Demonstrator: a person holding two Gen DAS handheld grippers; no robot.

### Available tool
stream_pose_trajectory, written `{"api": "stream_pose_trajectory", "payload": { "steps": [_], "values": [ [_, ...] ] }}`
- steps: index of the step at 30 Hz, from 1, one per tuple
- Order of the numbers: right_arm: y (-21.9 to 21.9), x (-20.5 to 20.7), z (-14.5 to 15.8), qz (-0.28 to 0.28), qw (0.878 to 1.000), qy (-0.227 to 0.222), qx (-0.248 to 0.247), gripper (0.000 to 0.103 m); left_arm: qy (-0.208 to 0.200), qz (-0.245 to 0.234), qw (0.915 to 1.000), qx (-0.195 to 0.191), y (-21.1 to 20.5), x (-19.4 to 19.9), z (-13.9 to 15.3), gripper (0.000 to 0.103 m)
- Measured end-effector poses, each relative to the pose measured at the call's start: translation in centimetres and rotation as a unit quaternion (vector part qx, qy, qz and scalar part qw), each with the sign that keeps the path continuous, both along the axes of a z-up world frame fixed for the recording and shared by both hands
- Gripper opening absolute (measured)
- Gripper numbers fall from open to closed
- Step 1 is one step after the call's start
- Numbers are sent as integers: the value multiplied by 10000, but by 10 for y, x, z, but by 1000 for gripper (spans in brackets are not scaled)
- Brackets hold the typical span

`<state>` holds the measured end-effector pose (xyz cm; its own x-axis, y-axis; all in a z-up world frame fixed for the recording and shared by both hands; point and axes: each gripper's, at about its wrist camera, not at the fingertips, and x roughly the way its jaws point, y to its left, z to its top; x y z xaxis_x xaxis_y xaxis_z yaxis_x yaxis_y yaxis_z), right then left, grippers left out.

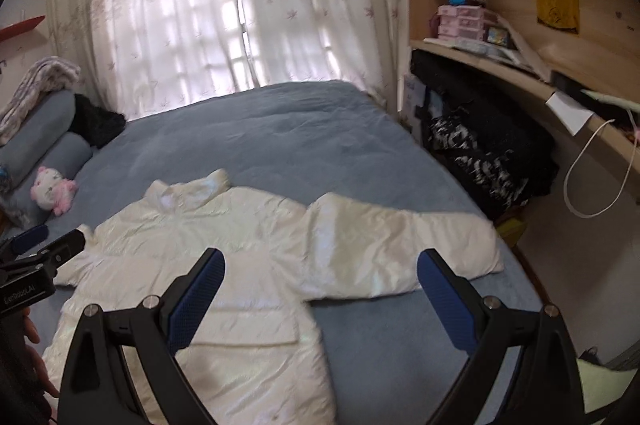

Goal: Fold large clothes
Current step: 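Grasp the jacket sleeve cuff with the right gripper and lift it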

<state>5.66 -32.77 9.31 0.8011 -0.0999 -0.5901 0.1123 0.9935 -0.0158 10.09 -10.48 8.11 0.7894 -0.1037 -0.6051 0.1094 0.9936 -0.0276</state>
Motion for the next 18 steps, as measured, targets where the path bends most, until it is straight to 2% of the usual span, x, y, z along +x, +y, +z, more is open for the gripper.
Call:
{"api": "stream_pose_trajectory", "payload": {
  "steps": [5, 8, 11, 13, 18],
  "values": [
    [-40, 36, -13, -338, 9992, 81, 173, 97, 9, -192, 9997, -138, -24, 38, -5, 97],
    [-74, 62, -39, -737, 9966, 269, 232, 97, -65, -217, 9996, 159, -47, 65, -18, 97],
    [-108, 85, -69, -1085, 9920, 579, 300, 97, 39, -327, 9990, 302, -67, 90, -40, 97],
    [-134, 97, -93, -1312, 9867, 810, 507, 97, 245, -293, 9989, 273, -76, 106, -60, 97],
    [-195, 102, -139, -1845, 9681, 1101, 1293, 97, 1146, -142, 9932, -143, -88, 146, -119, 97]
  ]
}}
